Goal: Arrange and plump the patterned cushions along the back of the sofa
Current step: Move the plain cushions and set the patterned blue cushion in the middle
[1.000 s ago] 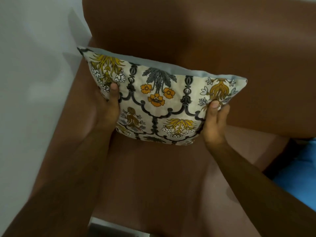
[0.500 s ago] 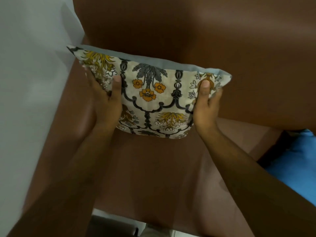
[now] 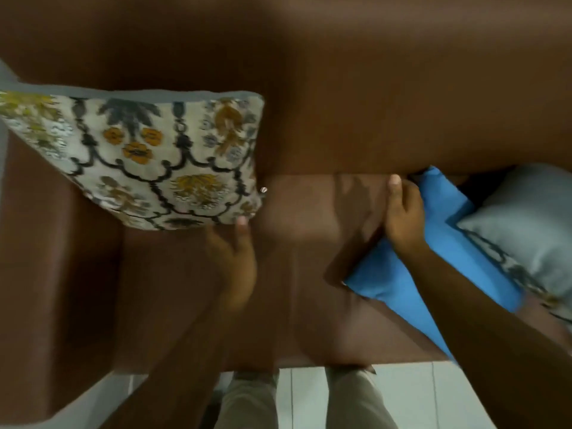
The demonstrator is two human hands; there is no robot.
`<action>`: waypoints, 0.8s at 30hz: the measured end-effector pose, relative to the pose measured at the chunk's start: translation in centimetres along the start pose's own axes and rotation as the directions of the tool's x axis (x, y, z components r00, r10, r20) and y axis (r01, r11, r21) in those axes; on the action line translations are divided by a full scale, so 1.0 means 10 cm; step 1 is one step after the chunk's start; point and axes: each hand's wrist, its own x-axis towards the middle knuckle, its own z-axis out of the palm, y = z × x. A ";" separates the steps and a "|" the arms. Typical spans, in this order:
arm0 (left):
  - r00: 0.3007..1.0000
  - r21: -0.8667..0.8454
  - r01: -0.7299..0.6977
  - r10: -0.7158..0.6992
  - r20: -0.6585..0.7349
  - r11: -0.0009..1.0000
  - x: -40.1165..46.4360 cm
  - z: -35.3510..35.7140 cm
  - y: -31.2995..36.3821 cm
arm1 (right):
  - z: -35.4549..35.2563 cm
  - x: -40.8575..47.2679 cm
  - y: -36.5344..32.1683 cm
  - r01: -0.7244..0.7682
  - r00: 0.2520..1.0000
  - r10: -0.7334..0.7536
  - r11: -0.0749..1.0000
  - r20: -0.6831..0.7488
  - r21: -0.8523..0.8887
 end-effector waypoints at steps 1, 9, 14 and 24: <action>0.994 -0.008 -0.006 0.007 0.113 1.000 -0.22 0.27 0.03 | -0.30 0.03 0.24 0.006 0.999 -0.009 0.997 -0.043 -0.073; 0.672 0.207 -0.189 -0.028 0.740 0.960 -0.89 1.99 0.22 | -1.92 -0.30 1.85 -0.309 0.946 0.231 0.855 -0.227 -0.418; 0.626 0.331 -0.208 -0.135 0.768 0.920 -0.86 2.58 -0.02 | -1.87 -0.54 2.51 -0.631 0.753 0.625 0.775 -0.205 0.044; 0.757 0.219 0.019 -0.157 0.634 0.976 -0.78 2.17 0.21 | -1.95 -0.66 1.75 -0.511 0.856 0.513 0.858 0.070 -0.045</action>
